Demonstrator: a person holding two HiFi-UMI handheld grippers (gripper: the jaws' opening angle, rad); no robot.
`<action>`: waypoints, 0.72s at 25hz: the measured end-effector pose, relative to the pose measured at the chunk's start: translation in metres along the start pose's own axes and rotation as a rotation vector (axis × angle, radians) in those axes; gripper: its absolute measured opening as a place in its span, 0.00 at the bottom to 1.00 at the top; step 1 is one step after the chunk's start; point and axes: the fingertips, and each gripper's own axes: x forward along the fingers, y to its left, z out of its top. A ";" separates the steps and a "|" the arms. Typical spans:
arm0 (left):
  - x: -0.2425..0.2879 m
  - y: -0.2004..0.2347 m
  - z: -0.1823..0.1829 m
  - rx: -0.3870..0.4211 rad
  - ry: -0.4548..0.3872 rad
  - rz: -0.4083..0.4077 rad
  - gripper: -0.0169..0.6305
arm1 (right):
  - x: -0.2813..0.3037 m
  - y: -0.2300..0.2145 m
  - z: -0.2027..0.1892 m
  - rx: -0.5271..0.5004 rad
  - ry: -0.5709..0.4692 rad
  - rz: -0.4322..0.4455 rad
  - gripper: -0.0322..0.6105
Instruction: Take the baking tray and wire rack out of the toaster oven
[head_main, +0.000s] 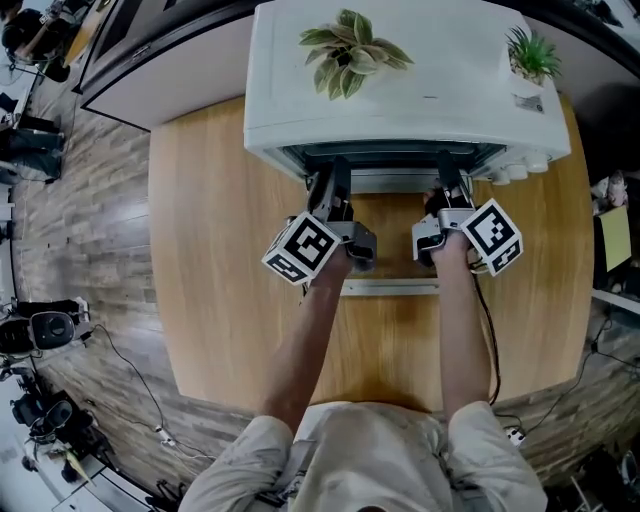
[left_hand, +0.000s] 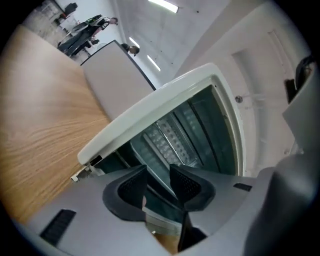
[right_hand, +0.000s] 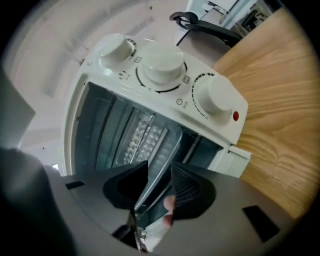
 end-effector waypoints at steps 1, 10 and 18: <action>0.004 0.001 0.001 -0.033 -0.005 -0.005 0.27 | 0.004 -0.001 0.000 0.028 -0.001 0.004 0.30; 0.033 0.020 0.009 -0.266 -0.060 -0.012 0.25 | 0.037 -0.014 0.004 0.170 -0.010 0.004 0.30; 0.033 0.027 0.007 -0.392 -0.123 -0.022 0.16 | 0.046 -0.016 0.007 0.268 -0.036 0.035 0.22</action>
